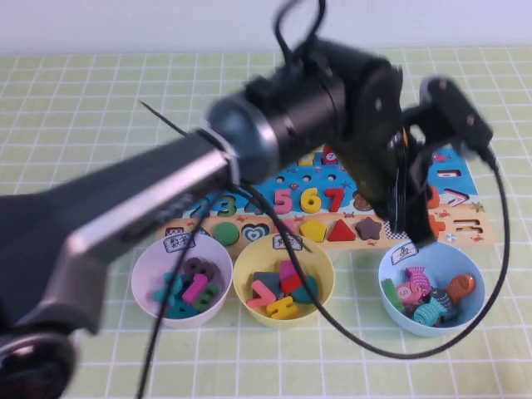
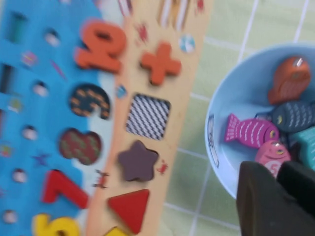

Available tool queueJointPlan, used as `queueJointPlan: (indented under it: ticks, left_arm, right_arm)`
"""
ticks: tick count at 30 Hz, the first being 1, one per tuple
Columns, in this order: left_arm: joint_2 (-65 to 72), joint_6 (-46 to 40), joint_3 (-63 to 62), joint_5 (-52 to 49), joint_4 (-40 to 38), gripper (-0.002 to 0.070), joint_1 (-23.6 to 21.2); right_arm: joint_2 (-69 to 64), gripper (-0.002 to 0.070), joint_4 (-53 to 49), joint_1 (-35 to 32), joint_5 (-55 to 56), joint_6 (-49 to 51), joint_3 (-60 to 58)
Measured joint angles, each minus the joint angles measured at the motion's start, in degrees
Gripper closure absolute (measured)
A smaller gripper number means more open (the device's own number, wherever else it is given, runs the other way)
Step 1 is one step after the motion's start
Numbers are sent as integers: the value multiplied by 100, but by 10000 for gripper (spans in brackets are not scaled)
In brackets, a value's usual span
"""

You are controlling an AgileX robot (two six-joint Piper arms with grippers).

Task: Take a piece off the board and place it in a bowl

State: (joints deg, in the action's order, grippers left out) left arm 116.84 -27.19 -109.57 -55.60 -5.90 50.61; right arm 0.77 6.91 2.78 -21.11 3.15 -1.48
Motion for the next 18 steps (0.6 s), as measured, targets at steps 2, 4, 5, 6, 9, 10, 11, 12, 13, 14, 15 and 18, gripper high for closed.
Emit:
queueJointPlan:
  ticks: [2,4,5,6,9,10,11,12,13,14,15,18]
  left_arm:
    - [-324,30,0,-11,113,647,0]
    - [-630,170,0,-37,284,662,-13]
    - [-797,284,23,-48,415,667,-39]
    - [-970,356,71,-29,491,671,-89]
    - [-1572,558,550,199,635,675,-300]
    - [-1826,630,834,363,664,675,-392]
    - [-2096,693,1171,556,687,675,-486]
    - [-2327,742,1470,748,698,676,-556]
    - [-2623,796,1870,996,711,676,-629]
    - [-2928,835,2290,1206,711,676,-686]
    - [-3237,873,2717,1487,721,676,-728]
    - [-4102,933,3910,2393,721,676,-769]
  right_arm:
    - [0,695,0,0,0,0,0]
    - [0,695,0,0,0,0,0]
    - [0,695,0,0,0,0,0]
    - [0,695,0,0,0,0,0]
    - [0,695,0,0,0,0,0]
    - [0,695,0,0,0,0,0]
    - [0,695,0,0,0,0,0]
    - [0,695,0,0,0,0,0]
    - [0,695,0,0,0,0,0]
    - [0,695,0,0,0,0,0]
    - [0,695,0,0,0,0,0]
    - [0,695,0,0,0,0,0]
